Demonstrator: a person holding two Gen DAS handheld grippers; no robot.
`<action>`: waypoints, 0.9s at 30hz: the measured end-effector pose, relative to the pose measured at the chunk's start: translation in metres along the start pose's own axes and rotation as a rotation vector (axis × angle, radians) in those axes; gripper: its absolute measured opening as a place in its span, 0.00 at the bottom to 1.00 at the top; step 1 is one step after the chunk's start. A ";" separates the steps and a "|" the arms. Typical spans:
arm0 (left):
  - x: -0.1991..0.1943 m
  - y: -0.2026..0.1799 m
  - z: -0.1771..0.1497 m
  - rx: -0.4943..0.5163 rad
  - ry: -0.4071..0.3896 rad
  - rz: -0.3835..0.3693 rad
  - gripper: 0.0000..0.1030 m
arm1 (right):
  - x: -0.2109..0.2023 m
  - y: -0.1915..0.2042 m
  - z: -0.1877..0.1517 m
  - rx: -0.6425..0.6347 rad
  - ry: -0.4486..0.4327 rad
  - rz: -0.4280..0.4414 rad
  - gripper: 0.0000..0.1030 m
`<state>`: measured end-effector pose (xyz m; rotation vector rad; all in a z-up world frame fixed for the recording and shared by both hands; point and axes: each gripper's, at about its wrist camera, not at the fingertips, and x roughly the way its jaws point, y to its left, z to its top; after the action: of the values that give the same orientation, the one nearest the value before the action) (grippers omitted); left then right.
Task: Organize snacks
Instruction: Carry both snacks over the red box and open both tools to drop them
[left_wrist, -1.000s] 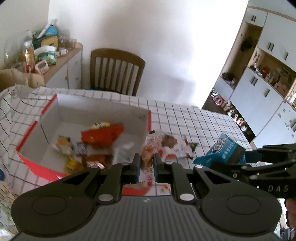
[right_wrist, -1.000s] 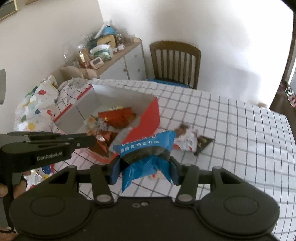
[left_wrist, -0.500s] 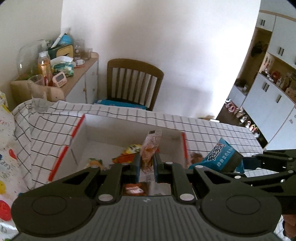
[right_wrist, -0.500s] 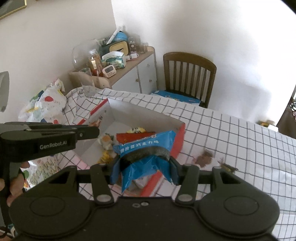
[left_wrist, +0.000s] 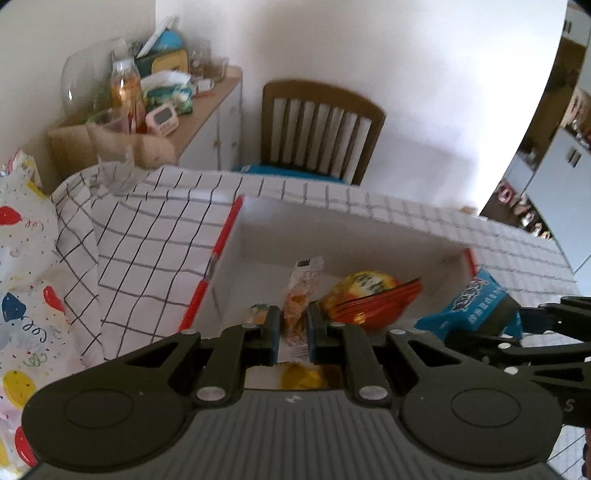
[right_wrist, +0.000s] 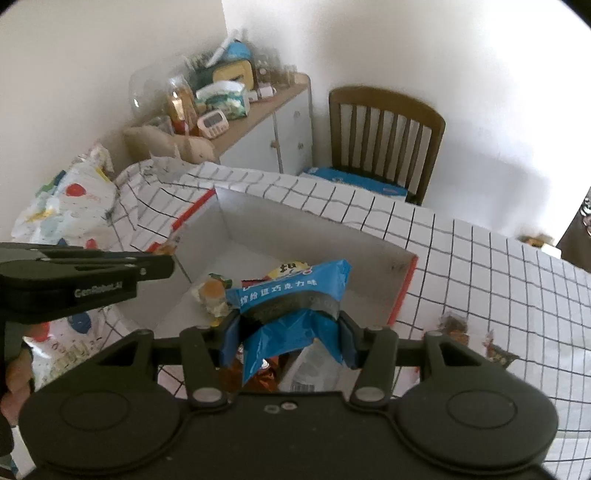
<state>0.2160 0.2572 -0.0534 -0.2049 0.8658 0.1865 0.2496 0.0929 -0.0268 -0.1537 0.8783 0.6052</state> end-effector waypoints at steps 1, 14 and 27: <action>0.004 0.002 -0.001 -0.008 0.013 0.003 0.13 | 0.006 0.000 0.000 0.008 0.009 -0.005 0.50; 0.052 0.007 -0.017 0.022 0.159 0.042 0.13 | 0.057 0.009 -0.015 0.042 0.115 -0.029 0.50; 0.052 0.000 -0.022 0.025 0.178 0.033 0.14 | 0.065 0.005 -0.022 0.066 0.152 -0.016 0.57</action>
<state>0.2329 0.2560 -0.1077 -0.1857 1.0485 0.1904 0.2628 0.1172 -0.0894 -0.1485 1.0423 0.5544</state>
